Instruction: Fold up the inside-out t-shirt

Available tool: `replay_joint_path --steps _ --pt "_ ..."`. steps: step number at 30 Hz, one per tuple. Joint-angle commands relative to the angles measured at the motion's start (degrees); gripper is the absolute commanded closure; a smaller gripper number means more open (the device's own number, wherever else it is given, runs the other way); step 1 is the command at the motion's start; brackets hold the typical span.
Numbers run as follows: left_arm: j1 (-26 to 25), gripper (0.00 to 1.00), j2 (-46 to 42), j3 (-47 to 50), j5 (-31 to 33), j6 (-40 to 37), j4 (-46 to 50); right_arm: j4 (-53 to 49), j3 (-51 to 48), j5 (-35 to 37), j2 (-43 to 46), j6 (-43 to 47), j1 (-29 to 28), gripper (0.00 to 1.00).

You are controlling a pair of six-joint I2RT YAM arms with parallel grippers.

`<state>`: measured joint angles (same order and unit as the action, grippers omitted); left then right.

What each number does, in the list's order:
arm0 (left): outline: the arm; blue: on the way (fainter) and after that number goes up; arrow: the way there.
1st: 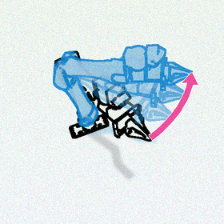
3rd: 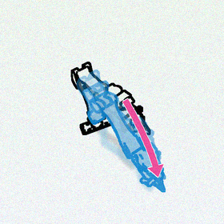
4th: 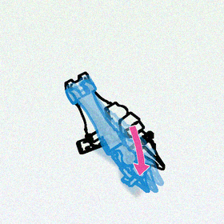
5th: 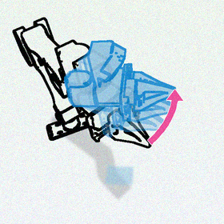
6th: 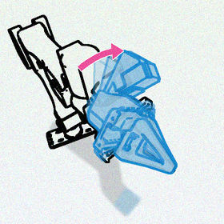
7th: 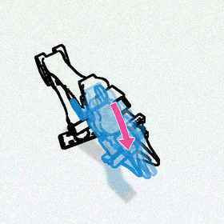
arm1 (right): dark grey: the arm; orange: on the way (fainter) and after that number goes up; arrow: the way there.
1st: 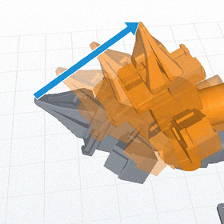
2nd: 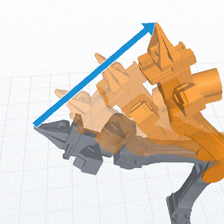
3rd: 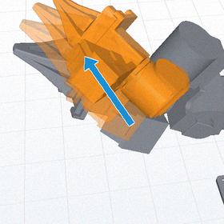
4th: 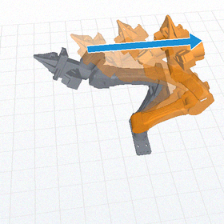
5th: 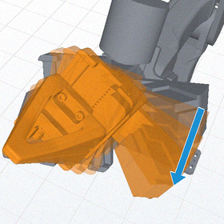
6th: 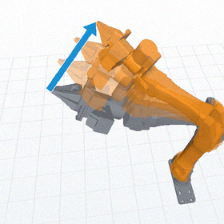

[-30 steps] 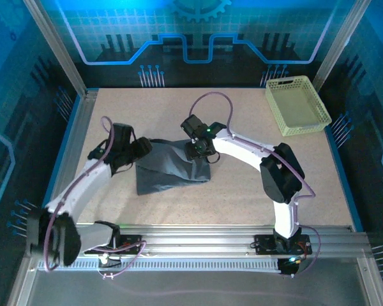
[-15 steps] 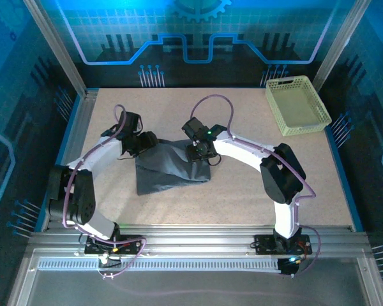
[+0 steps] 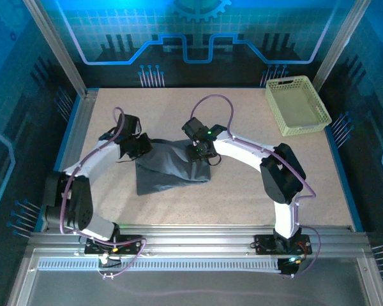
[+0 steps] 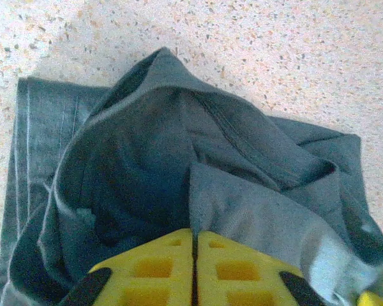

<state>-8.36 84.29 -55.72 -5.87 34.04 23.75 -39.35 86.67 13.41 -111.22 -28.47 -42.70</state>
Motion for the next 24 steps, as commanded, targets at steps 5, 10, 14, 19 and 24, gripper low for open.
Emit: replay_joint_path --steps 5,10,14,19,24 --pt "-2.09 1.00 -17.50 12.54 1.13 3.73 2.56 0.51 5.31 -1.88 -0.26 0.29 2.17 0.38" --pt "-2.11 1.00 -28.28 24.46 1.31 8.94 3.36 0.02 10.50 -3.40 -4.45 1.37 3.14 0.38" --pt "-2.04 1.00 -34.09 30.31 4.02 11.72 4.81 -0.56 14.22 -3.72 -9.37 1.81 3.41 0.38" --pt "-2.01 1.00 -34.34 31.76 8.11 13.19 7.99 -2.34 17.19 -1.68 -15.61 1.55 4.30 0.40" --pt "-1.91 1.00 -38.70 34.04 11.42 16.84 11.10 -1.08 16.75 -1.82 -19.57 1.22 6.00 0.43"
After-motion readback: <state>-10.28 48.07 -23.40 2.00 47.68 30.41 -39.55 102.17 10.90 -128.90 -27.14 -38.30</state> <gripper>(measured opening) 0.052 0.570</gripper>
